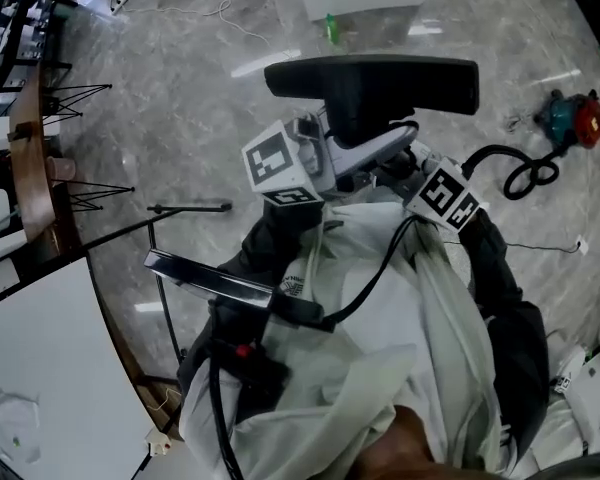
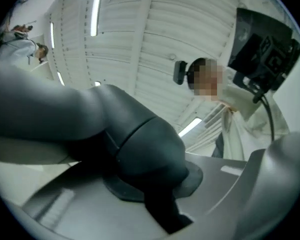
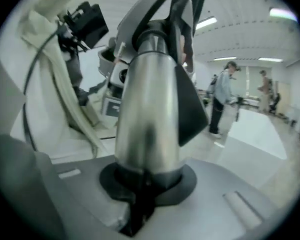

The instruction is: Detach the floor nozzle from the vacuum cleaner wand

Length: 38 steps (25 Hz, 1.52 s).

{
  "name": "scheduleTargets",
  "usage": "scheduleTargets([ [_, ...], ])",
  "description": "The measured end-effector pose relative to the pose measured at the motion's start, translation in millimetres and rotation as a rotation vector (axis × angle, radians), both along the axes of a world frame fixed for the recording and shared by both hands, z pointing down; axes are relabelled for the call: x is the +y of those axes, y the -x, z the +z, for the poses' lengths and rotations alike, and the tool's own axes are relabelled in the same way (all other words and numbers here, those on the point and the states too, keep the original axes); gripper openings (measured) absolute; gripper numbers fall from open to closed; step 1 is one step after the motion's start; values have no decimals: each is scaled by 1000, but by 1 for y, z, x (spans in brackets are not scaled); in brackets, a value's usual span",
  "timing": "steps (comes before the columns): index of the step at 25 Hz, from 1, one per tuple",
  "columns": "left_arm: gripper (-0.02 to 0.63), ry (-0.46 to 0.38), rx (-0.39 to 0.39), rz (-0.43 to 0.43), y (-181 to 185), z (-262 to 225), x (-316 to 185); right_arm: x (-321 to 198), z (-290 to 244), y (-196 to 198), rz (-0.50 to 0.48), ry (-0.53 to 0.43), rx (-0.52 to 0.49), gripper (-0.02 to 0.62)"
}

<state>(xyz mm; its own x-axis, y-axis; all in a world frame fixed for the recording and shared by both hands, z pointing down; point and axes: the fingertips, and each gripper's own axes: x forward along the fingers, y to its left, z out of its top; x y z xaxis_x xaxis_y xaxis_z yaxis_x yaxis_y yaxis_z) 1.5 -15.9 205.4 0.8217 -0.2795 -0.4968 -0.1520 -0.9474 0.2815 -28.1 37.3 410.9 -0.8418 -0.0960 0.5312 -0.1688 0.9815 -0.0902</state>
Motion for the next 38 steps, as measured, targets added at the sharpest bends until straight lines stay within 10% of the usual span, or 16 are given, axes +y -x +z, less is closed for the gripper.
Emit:
scheduleTargets([
  [6,71,-99,120,284,-5,-13,26,60,-23,-11,-475,424,-132,38],
  [9,69,-21,82,229,-6,-6,13,46,-14,-3,-306,346,-119,37],
  [15,69,264,-82,-128,-8,16,-37,-24,5,-16,397,-60,108,37],
  [17,69,307,-96,-177,-2,22,-44,-32,8,-17,471,-110,151,37],
  [20,71,245,-54,-115,3,19,-36,-24,9,-8,364,-73,126,37],
  [25,72,-94,49,212,-6,-6,23,25,-2,-5,-133,125,-31,38],
  [28,75,-108,68,264,-10,-2,29,41,0,-8,-274,237,-84,38],
  [32,75,66,86,129,2,13,-4,24,11,1,-79,227,-21,37],
  [38,75,276,-36,-190,11,32,-41,-27,23,-12,420,-87,170,37],
])
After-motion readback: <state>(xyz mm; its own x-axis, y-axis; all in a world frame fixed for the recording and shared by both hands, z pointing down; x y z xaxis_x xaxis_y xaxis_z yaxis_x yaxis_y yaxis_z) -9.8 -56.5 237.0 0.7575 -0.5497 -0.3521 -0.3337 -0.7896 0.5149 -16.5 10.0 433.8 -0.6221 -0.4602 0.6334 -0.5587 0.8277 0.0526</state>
